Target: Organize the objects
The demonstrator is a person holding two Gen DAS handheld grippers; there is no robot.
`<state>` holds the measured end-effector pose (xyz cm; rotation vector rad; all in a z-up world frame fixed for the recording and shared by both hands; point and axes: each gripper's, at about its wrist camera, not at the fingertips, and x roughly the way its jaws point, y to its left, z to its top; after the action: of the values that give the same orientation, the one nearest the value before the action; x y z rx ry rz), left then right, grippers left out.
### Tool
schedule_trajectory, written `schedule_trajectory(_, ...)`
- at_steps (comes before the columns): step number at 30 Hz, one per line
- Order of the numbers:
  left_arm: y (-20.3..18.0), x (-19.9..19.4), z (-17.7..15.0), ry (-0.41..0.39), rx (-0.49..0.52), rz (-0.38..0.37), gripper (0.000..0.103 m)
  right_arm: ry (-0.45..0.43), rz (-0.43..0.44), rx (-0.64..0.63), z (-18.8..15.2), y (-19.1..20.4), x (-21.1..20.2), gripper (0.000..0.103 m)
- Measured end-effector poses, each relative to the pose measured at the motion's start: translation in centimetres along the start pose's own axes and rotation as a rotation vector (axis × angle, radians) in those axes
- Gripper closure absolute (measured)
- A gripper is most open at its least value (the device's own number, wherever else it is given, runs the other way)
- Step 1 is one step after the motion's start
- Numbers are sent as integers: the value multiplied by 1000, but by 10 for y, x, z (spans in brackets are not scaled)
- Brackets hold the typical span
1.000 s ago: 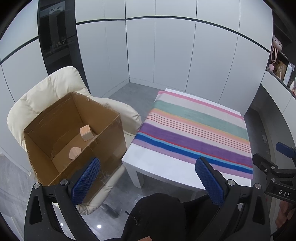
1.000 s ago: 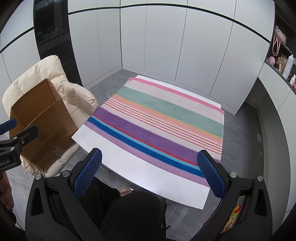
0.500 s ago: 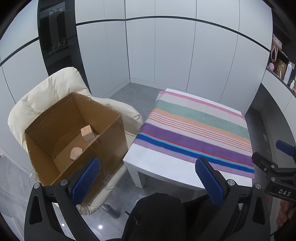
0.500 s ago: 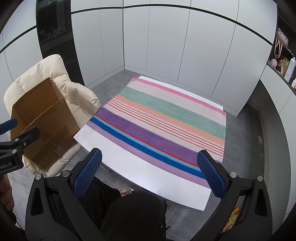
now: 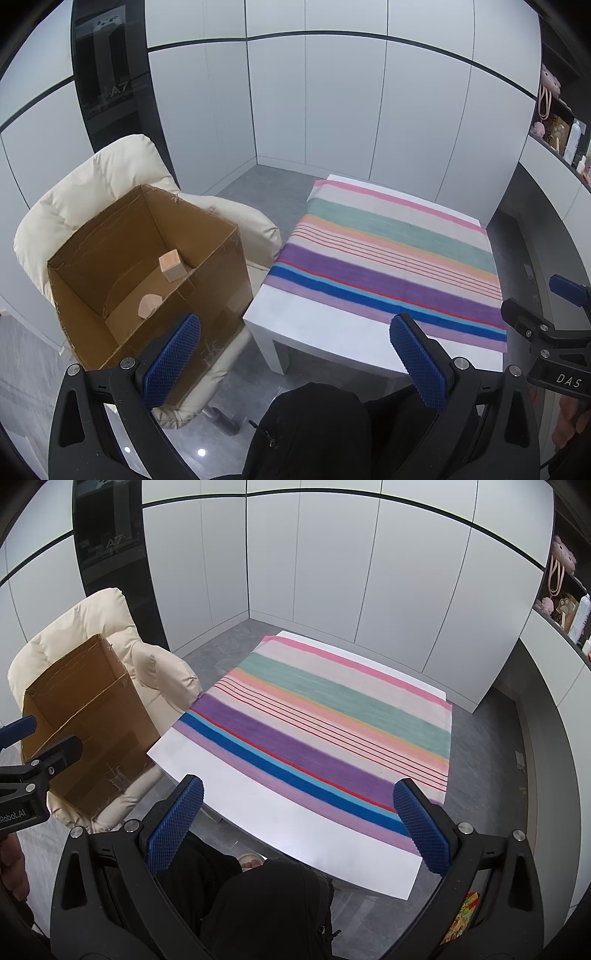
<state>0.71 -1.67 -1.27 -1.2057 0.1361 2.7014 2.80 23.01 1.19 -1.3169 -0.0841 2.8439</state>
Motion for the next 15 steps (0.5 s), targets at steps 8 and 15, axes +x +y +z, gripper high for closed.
schedule_trajectory(8,-1,0,0,1,1,0,0,-1,1,-1,1,0,0,0)
schedule_trajectory(15,0,1,0,1,2,-3,0,-1,2,-2,1,0,1,0)
